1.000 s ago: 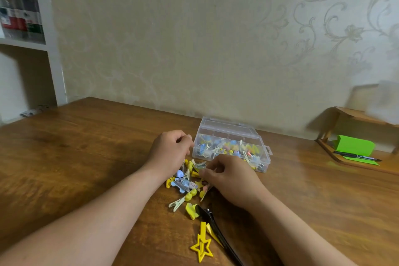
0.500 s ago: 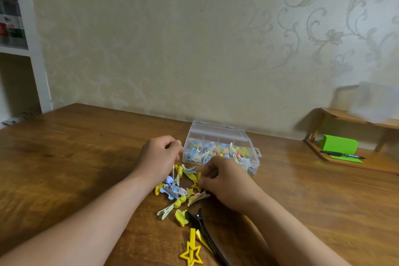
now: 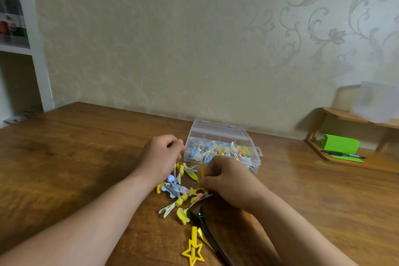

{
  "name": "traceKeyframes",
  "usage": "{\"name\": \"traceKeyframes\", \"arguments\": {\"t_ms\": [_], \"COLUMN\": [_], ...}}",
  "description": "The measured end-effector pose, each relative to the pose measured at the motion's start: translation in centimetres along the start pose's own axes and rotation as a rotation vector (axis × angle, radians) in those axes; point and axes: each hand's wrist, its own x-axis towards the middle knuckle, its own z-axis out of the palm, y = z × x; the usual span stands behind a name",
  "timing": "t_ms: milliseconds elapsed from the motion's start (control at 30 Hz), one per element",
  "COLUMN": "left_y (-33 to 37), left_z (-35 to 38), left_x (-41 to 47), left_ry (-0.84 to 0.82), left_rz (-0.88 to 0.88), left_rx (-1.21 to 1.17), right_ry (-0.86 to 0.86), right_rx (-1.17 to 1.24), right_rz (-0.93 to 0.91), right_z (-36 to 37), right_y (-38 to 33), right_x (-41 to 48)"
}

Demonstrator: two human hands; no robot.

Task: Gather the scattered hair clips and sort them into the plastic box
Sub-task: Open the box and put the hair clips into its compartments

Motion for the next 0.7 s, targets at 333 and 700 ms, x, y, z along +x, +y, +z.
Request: {"name": "traceKeyframes", "arguments": {"t_ms": [333,700], "left_y": [-0.3,-0.4], "left_z": [0.1,0.2], "left_x": [0.2,0.4], "left_ry": [0.0,0.001], "left_rz": [-0.001,0.008], "left_rx": [-0.02,-0.025], "right_ry": [0.24,0.434], "right_rx": [0.26,-0.007], "right_rz": [-0.093,0.092], "right_z": [-3.6,-9.9], "right_y": [0.8,5.2], "right_x": [0.7,9.6]}}
